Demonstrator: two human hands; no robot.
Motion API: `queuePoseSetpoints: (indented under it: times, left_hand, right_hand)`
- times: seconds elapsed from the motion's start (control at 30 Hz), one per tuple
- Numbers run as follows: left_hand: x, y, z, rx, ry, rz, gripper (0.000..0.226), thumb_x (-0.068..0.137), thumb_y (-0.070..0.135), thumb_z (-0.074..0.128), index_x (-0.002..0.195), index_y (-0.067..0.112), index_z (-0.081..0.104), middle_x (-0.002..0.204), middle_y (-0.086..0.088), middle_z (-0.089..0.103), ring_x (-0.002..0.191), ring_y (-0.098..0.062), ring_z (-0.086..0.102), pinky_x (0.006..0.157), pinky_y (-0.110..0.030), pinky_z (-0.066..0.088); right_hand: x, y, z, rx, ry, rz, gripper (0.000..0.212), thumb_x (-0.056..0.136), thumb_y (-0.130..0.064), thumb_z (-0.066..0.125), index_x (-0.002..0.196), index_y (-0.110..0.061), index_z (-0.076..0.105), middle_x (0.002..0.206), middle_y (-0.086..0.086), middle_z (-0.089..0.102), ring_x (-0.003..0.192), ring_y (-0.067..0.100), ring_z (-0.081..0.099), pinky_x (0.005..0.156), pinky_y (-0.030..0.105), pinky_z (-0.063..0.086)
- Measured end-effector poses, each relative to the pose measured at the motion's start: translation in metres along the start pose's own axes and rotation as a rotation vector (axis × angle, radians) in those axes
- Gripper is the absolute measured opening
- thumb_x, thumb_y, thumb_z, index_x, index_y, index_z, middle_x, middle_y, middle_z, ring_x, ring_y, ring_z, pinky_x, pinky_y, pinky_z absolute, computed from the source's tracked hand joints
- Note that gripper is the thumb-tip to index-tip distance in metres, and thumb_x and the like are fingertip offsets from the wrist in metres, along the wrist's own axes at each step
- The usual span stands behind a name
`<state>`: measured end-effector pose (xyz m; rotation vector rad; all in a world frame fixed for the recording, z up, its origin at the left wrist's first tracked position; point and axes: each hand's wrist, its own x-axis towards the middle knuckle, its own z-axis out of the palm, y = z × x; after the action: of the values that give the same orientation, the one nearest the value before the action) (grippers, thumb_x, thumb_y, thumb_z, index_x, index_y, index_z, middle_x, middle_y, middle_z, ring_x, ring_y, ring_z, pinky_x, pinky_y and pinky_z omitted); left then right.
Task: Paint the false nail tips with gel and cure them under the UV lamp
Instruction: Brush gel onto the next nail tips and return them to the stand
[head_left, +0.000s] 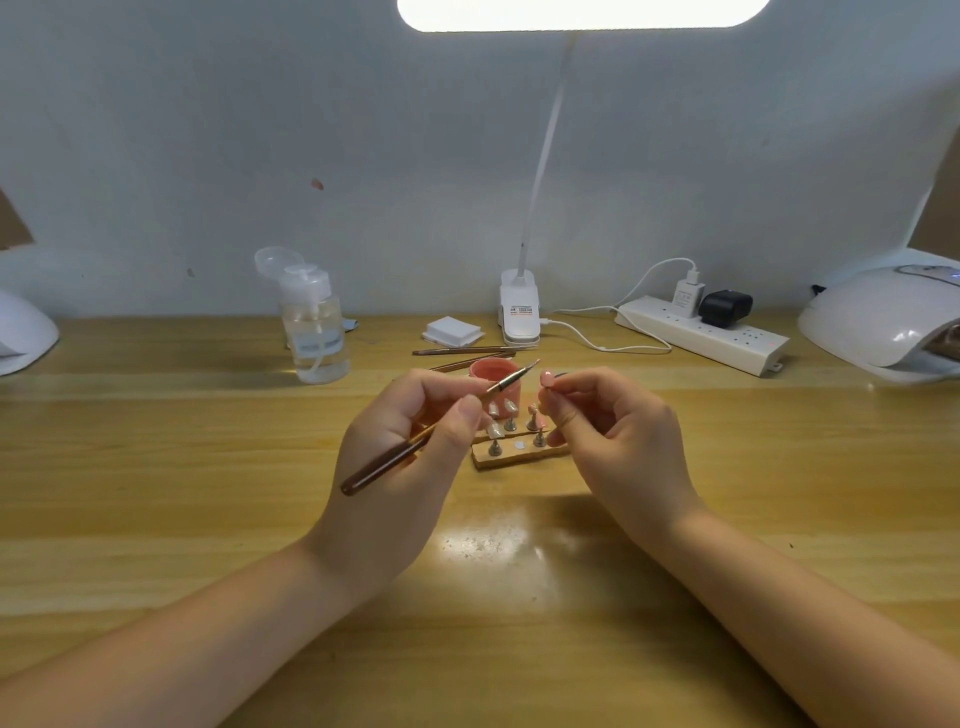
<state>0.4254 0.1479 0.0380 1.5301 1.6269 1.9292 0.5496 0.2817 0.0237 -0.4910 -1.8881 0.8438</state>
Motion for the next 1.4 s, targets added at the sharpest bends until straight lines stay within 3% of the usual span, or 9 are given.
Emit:
queuePoseSetpoints:
  times: [0.17,0.33,0.5,0.7,0.87,1.03,1.17,1.4]
  left_hand:
    - [-0.0019,0.0010,-0.0014,-0.040,-0.027,0.040,0.022,0.080,0.031,0.055,0.085,0.013,0.066,0.071,0.003,0.067,0.072,-0.009,0.063,0.071,-0.018,0.050]
    - [0.0007,0.0019,0.0015,-0.074,0.025,0.001,0.014,0.087,0.021,0.056,0.092,0.016,0.069,0.078,0.005,0.070,0.079,-0.006,0.065,0.070,-0.012,0.048]
    - [-0.0001,0.0009,-0.0010,-0.086,-0.003,0.003,0.015,0.082,0.012,0.052,0.083,0.010,0.067,0.068,0.002,0.067,0.071,-0.007,0.064,0.070,-0.014,0.049]
    - [0.0016,0.0011,0.0001,-0.069,0.005,-0.027,0.014,0.085,0.018,0.056,0.091,0.018,0.069,0.079,0.004,0.070,0.080,-0.008,0.066,0.071,-0.015,0.049]
    - [-0.0001,0.0023,-0.0027,-0.072,-0.004,-0.010,0.020,0.075,0.030,0.057,0.083,0.015,0.067,0.071,0.002,0.067,0.073,-0.009,0.063,0.070,-0.017,0.050]
    - [0.0010,0.0055,-0.0006,-0.028,-0.007,-0.019,0.012,0.085,0.024,0.060,0.092,0.021,0.069,0.081,0.006,0.071,0.080,-0.009,0.066,0.070,-0.015,0.049]
    - [-0.0002,0.0048,-0.0017,-0.021,-0.016,-0.025,0.016,0.075,0.031,0.062,0.083,0.019,0.069,0.076,0.001,0.069,0.078,-0.022,0.064,0.071,-0.030,0.051]
    - [0.0004,0.0051,-0.0005,0.015,-0.033,-0.012,0.011,0.084,0.024,0.062,0.091,0.022,0.070,0.082,0.010,0.071,0.081,-0.008,0.066,0.069,-0.015,0.049]
  right_hand:
    - [0.0002,-0.0009,-0.0005,0.039,-0.009,0.048,0.014,0.087,-0.010,0.068,0.095,-0.021,0.067,0.076,0.001,0.071,0.064,0.014,0.069,0.063,0.041,0.058]
    - [0.0002,-0.0016,0.0002,0.086,-0.022,0.080,0.012,0.086,-0.010,0.068,0.096,-0.017,0.068,0.077,0.000,0.072,0.064,0.013,0.069,0.063,0.039,0.059]
    - [0.0010,-0.0014,0.0002,0.097,-0.016,0.076,0.013,0.087,-0.009,0.068,0.095,-0.019,0.069,0.076,-0.001,0.071,0.064,0.014,0.069,0.063,0.039,0.059]
    - [0.0017,0.0025,0.0000,0.022,0.003,0.041,0.012,0.087,-0.009,0.068,0.096,-0.018,0.070,0.075,-0.004,0.070,0.066,0.013,0.068,0.065,0.038,0.058]
    - [0.0027,0.0029,-0.0015,-0.033,0.020,0.002,0.011,0.088,-0.009,0.068,0.098,-0.013,0.070,0.076,-0.002,0.070,0.065,0.009,0.068,0.062,0.029,0.056]
    - [0.0014,-0.0003,-0.0033,-0.145,0.008,-0.094,0.013,0.087,-0.007,0.068,0.100,-0.010,0.070,0.079,0.002,0.069,0.067,0.014,0.067,0.063,0.036,0.056]
    - [0.0014,-0.0006,-0.0038,-0.175,0.013,-0.112,0.013,0.087,-0.006,0.068,0.100,-0.008,0.070,0.080,0.003,0.069,0.069,0.017,0.067,0.064,0.041,0.055]
    - [0.0018,-0.0006,-0.0042,-0.196,0.019,-0.135,0.014,0.087,-0.005,0.068,0.100,-0.006,0.070,0.084,0.003,0.070,0.071,0.020,0.067,0.065,0.042,0.056]
